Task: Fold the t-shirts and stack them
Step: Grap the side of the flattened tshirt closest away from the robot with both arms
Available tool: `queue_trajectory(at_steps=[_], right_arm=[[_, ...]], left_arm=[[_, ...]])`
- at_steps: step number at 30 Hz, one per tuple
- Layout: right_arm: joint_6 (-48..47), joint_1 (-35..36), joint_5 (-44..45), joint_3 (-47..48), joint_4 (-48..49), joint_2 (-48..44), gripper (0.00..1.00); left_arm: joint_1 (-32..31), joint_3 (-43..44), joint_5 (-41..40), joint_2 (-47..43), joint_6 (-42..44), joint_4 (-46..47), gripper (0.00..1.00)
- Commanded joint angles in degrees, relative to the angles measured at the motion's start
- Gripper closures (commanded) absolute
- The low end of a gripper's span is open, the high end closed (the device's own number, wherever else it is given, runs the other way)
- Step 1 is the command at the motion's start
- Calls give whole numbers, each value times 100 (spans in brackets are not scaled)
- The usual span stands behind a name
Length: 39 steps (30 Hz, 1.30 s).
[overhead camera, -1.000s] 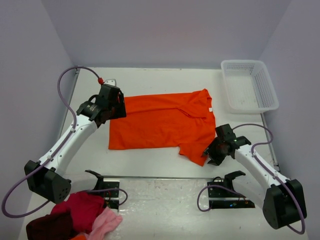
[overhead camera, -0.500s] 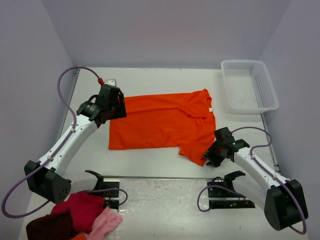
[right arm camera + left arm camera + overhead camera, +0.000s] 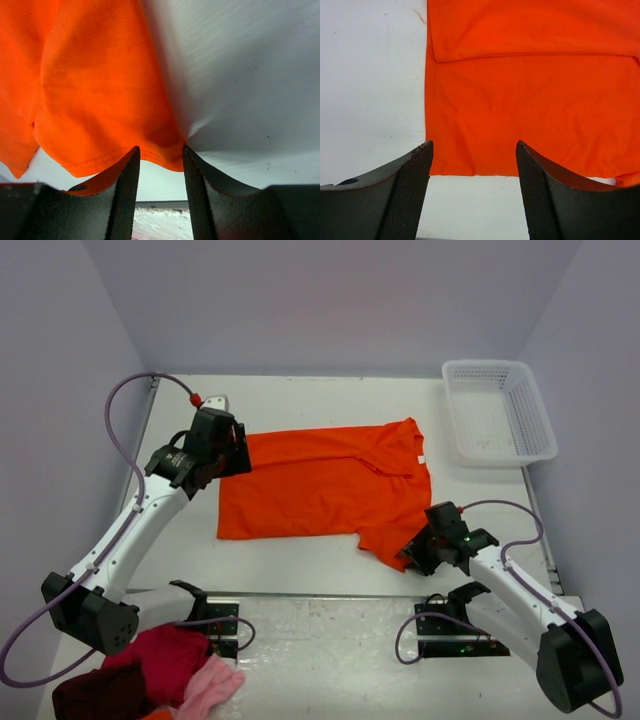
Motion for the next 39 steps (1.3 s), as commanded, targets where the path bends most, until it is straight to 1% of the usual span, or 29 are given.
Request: queue_trajectory(at_steps=[1,4,9,14,15,20,21,22,28,31,35,39], right_arm=[[256,54,143,-67,167,-16,59],[501,125,249,47,-61,-34,59],[528,169,266,214,-167,256,58],[704,353,389,618,-659,660,63],[704,345,415,680,-747,687,69],[766,406,512,777,-800,749,89],[766,406,521,777,-800,749,98],[757,424,521,794,-809,740,100],[669,503,539,777,-774,617,100],[608,494,539,812,-739,573,100],[520,503,530,908,-668,687,100],[502,538,539,909,-563,731,100]], left_arm=[[-9,79,73,-121,-82,-46,31],[-9,62,135,-121,-91,-37,31],[-9,97,152,-95,-100,-20,31],[-18,176,152,-42,-82,-20,31],[-9,167,161,-42,-82,6,31],[-9,106,161,-33,-82,33,31],[-9,106,170,-24,-74,33,31],[-9,88,179,-24,-74,42,31],[-9,-17,196,55,-143,-11,30],[-9,0,153,274,-231,-248,29],[-9,18,65,722,-407,-792,28],[-9,-201,257,732,-478,-785,28]])
